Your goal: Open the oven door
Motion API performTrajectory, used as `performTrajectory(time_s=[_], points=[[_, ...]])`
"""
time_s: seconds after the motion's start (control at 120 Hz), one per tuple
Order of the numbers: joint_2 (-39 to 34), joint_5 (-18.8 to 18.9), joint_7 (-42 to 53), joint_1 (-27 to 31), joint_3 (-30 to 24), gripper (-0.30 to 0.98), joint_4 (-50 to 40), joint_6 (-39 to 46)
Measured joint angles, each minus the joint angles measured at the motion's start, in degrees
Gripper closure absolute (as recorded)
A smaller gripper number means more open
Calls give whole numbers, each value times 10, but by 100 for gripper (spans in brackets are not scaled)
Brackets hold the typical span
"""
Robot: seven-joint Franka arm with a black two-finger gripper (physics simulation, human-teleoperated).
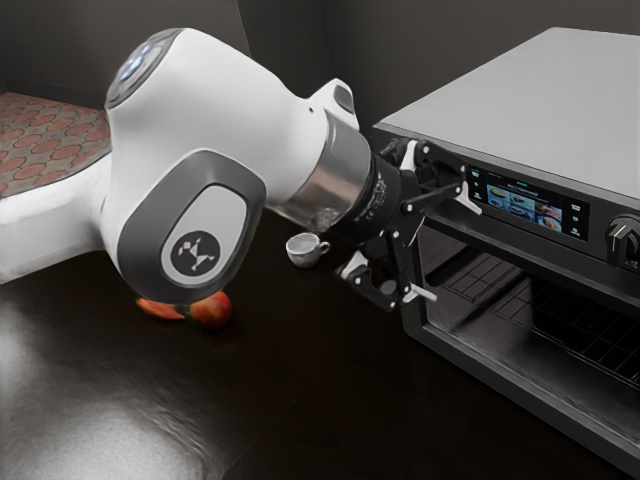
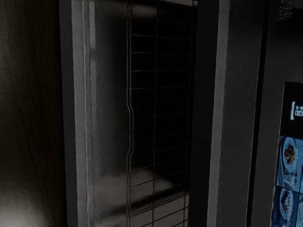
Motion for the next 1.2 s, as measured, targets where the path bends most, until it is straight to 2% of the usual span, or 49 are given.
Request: performTrajectory(time_s=[0.425,0.6,0.95,1.2], points=[[48,-26,1,10,4,0,43,0],[29,-37,6,10,5,0,0,0],[40,-53,12,14,5,0,-16,2],[-81,-73,15,49,3,0,-162,20]])
